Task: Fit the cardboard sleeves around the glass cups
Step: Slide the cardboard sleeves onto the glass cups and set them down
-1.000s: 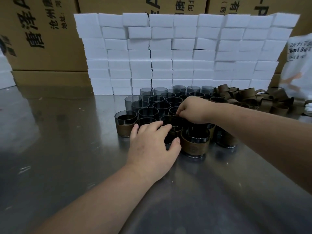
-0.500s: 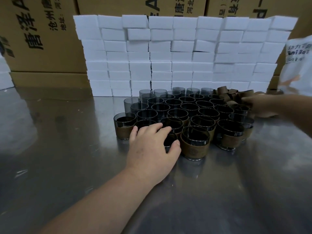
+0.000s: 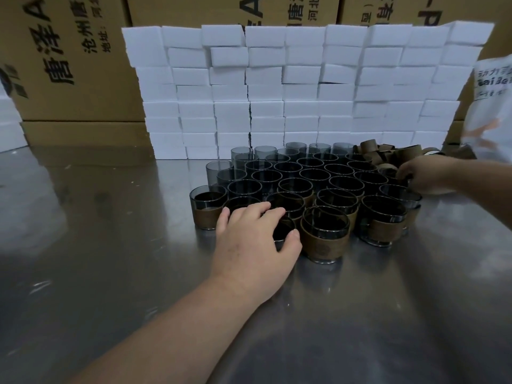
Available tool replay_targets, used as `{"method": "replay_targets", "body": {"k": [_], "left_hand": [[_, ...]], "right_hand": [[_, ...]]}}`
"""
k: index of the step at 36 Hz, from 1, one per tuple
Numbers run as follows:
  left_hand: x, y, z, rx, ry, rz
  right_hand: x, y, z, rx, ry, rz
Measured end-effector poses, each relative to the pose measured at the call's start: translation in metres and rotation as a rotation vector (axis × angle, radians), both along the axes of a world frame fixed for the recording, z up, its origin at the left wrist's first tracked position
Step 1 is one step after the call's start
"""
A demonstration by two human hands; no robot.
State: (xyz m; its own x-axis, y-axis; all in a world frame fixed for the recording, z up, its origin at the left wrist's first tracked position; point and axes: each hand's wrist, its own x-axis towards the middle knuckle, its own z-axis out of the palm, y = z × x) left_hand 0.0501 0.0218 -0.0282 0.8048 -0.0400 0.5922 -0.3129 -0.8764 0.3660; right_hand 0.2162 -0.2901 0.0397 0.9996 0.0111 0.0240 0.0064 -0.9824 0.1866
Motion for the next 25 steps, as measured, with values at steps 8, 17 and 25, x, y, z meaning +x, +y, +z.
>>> {"method": "replay_targets", "body": {"k": [8,17,25], "left_hand": [[0.0,0.001,0.0,0.006,0.004,0.002],[0.0,0.0,0.0,-0.004,0.003,0.0],[0.0,0.0,0.001,-0.002,0.006,0.003]], "right_hand": [[0.012,0.0,0.014,0.204,0.075,-0.054],[0.021,0.009,0.025,0.195,-0.207,-0.154],[0.022,0.029,0.007,0.265,-0.039,-0.095]]}}
